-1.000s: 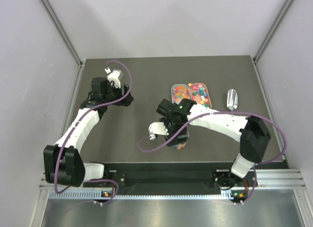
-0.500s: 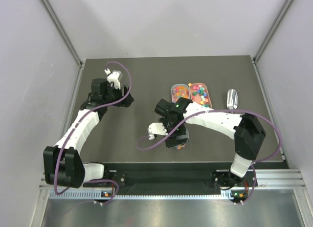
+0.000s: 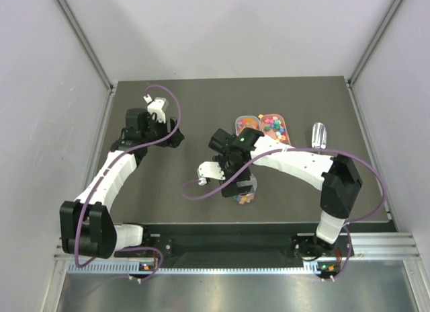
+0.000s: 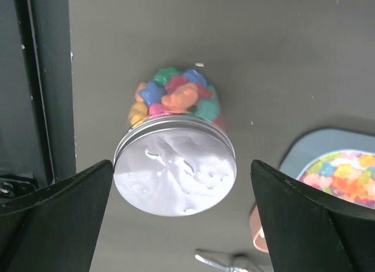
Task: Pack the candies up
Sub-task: Close the bottle lid on the packing bottle, then move the packing bottle to the center of the board.
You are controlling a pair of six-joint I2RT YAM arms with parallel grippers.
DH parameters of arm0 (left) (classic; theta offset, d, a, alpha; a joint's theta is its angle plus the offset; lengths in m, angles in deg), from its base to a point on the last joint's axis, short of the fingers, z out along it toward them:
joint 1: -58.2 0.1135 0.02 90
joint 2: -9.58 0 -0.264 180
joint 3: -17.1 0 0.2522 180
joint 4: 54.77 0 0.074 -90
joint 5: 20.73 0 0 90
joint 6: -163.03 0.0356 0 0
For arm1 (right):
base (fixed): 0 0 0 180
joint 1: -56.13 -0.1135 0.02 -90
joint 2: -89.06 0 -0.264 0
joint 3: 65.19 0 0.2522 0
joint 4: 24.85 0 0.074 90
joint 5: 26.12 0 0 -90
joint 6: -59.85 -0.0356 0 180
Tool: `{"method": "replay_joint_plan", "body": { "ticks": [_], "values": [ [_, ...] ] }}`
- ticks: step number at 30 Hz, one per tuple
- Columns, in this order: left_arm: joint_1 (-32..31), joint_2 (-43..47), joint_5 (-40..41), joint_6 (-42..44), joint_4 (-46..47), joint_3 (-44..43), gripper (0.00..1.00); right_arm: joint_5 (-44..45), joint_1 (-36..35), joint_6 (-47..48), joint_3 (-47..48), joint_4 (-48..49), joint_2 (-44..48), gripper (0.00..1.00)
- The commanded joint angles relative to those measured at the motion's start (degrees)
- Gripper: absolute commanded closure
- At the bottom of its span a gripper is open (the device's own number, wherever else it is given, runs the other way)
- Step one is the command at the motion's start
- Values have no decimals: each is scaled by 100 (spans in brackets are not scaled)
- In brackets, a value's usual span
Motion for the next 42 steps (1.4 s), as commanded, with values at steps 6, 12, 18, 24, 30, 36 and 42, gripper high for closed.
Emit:
{"method": "replay_joint_plan", "body": {
  "ticks": [6,12,18,24,30,36,42],
  "values": [
    [33,213,-67,10,260,-3,25,-314,-29,-63,69,-52,-173,0],
    [33,248,-49,2,243,41,25,-420,-64,-99,261,-70,-120,0],
    [59,257,196,-68,269,-29,23,-657,-82,-177,904,-184,-138,0],
    [646,178,-582,-402,-362,-652,5,-308,-99,-738,1185,246,397,0],
    [622,502,-2842,-1027,-980,-103,2,881,479,-1759,212,1870,1890,0],
    [340,1626,-2212,123,-331,1233,1,995,1122,-2479,-1231,3157,3351,0],
    [-35,2339,-2388,451,776,2657,5,661,1878,-2745,-1433,2471,3817,0]
  ]
}}
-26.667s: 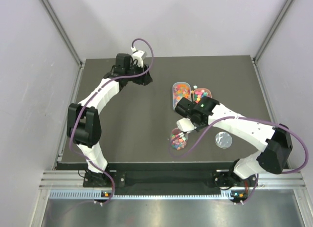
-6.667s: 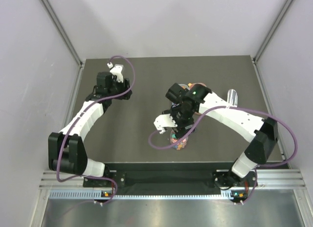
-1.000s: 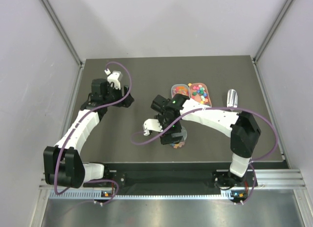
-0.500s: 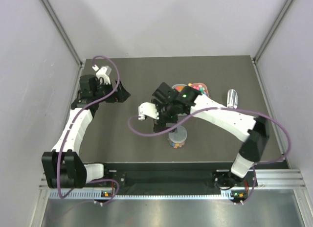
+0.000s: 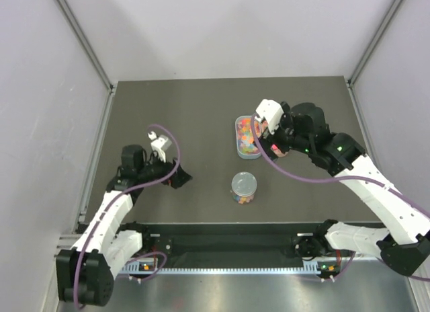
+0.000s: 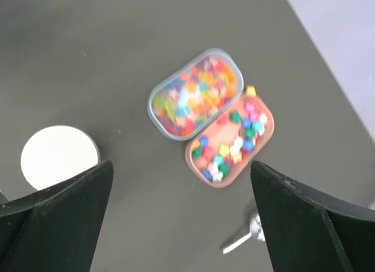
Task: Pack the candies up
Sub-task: Move the packing bottle to the center of the board.
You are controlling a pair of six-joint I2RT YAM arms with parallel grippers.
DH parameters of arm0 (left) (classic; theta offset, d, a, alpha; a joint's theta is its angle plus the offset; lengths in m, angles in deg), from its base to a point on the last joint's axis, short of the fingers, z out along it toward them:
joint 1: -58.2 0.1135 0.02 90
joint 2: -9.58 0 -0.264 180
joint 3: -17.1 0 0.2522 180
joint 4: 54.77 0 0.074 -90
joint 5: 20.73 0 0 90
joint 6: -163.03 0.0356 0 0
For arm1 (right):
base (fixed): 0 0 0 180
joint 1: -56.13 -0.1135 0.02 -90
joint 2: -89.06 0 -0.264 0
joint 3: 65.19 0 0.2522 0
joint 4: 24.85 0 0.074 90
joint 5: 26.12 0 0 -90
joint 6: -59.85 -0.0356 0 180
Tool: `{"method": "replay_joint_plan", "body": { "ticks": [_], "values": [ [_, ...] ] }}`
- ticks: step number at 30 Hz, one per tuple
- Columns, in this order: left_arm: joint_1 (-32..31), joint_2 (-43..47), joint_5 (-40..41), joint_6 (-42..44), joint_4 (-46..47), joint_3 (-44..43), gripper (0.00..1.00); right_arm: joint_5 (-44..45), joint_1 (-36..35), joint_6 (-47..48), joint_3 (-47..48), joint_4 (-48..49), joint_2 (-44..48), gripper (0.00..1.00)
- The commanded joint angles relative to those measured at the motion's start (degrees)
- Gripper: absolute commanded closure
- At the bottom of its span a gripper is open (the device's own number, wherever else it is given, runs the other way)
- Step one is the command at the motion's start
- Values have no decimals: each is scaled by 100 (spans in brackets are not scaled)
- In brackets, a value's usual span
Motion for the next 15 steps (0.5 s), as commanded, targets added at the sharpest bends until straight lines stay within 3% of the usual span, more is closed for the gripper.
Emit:
{"method": "replay_joint_plan", "body": {
  "ticks": [1,8,10,12,14,15],
  "values": [
    [-393,342,-88,395,1210,541,5,-34,261,-192,-216,-84,198,0],
    [-2614,166,1149,291,1774,566,3,81,524,-94,-787,223,558,0],
    [-2925,123,1475,229,1845,549,2,71,542,-103,-936,302,663,0],
    [-3014,-61,1852,-445,2056,610,1,45,560,-94,-1033,337,734,0],
    [-3084,-158,2607,-920,2118,602,2,54,560,-51,-1104,337,804,0],
    [-3084,-237,3490,-1036,2127,628,2,80,577,-50,-1113,311,813,0]
  ]
}}
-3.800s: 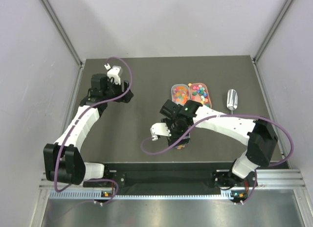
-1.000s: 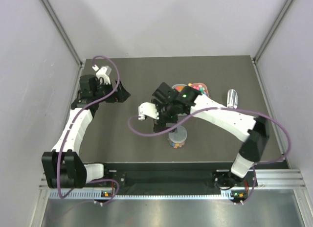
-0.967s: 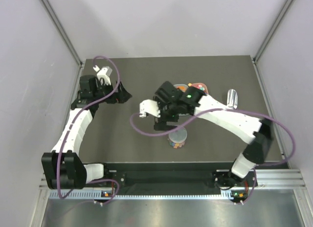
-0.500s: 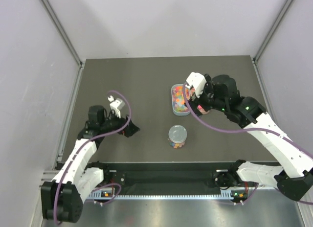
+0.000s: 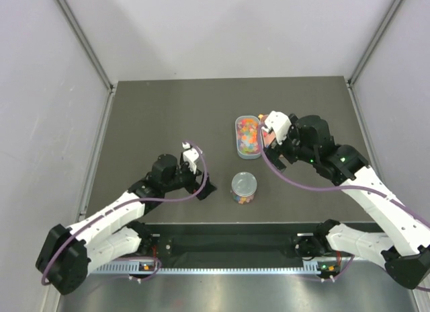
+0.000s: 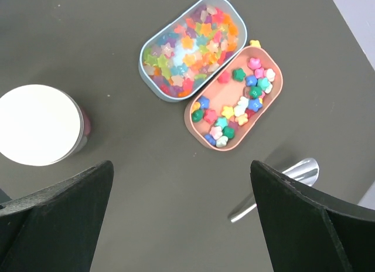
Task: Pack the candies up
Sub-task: Move the packing bottle to the center of the board.
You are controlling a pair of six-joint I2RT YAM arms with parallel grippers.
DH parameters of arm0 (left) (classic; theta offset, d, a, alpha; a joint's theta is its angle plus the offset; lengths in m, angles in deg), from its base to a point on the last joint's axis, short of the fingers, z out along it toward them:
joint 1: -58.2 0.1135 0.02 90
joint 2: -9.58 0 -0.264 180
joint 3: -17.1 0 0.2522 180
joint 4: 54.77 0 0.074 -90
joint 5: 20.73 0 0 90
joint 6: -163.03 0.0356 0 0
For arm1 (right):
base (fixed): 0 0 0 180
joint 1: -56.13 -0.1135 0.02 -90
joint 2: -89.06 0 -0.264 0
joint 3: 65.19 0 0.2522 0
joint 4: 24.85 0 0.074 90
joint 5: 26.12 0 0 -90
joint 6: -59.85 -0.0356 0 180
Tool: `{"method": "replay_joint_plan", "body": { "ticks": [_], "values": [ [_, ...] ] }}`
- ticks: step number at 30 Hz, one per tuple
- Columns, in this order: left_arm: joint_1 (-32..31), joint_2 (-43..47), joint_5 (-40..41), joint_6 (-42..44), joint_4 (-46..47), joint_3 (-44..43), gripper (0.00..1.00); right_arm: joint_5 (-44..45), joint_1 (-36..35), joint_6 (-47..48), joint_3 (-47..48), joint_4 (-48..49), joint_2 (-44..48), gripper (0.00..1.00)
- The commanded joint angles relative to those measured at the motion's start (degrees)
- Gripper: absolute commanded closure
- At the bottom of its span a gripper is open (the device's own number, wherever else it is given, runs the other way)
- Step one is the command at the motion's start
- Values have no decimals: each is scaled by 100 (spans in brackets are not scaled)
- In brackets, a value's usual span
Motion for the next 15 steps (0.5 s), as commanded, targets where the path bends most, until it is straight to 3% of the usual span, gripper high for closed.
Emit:
{"method": "replay_joint_plan", "body": {
  "ticks": [1,4,7,11,15],
  "values": [
    [-39,-377,2052,-831,605,40,2,-1,86,-22,-3,259,229,0],
    [-101,-580,2782,-885,1456,636,3,-27,112,-22,-55,240,282,0],
    [-311,-870,2768,-877,1704,831,3,-62,121,-13,-230,415,300,0],
    [-1364,-879,3302,-420,2047,1042,2,-264,121,48,-441,750,204,0],
    [-1937,-1126,3031,-24,2179,1016,2,-282,121,13,-512,1119,-60,0]
  ]
}}
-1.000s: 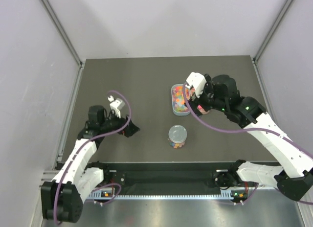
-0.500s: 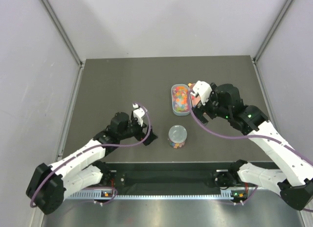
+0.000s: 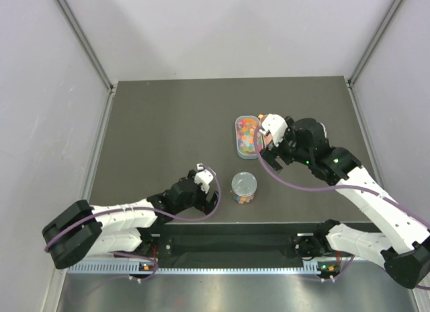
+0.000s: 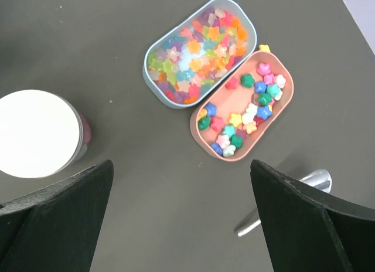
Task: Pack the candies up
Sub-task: Move the packing bottle to the center of the board.
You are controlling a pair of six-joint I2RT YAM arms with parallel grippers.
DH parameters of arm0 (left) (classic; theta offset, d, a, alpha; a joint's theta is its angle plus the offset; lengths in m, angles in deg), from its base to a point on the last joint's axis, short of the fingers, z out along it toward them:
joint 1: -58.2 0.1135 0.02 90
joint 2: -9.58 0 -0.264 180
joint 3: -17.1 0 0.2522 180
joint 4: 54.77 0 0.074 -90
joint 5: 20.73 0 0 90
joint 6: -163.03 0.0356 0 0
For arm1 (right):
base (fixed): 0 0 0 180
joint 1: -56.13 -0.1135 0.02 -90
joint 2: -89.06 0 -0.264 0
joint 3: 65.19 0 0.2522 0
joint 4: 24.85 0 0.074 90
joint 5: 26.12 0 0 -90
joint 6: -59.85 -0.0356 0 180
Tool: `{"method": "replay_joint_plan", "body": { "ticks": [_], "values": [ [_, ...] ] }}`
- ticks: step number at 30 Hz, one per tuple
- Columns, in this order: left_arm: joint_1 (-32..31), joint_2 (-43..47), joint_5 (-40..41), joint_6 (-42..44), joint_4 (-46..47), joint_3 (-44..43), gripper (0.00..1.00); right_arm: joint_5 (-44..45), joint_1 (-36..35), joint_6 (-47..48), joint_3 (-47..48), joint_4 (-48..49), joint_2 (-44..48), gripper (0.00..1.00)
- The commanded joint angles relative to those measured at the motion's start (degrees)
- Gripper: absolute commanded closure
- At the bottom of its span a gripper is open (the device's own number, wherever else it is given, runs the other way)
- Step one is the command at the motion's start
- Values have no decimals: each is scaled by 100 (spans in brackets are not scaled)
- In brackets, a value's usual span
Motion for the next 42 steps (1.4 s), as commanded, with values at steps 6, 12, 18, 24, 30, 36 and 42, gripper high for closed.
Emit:
{"method": "replay_joint_plan", "body": {
  "ticks": [6,12,18,24,30,36,42],
  "values": [
    [-856,-816,-75,-31,649,-250,1,-177,73,-6,76,683,-312,0],
    [-962,-2160,301,-120,1123,-610,2,-186,143,-76,138,569,-198,0],
    [-971,-3005,495,-463,992,-707,2,-292,249,-217,85,261,83,0],
    [-1164,-3304,302,-1016,228,-936,2,-379,328,-59,-82,156,329,0],
    [-2191,-3111,433,-1631,359,-629,2,-695,442,125,-336,164,531,0],
    [-2333,-5249,1355,-2378,-26,-1304,2,-1082,539,257,-802,567,821,0],
    [-2307,-6214,1427,-3134,-318,-1658,2,-1214,635,275,-969,622,1058,0]
  ]
}}
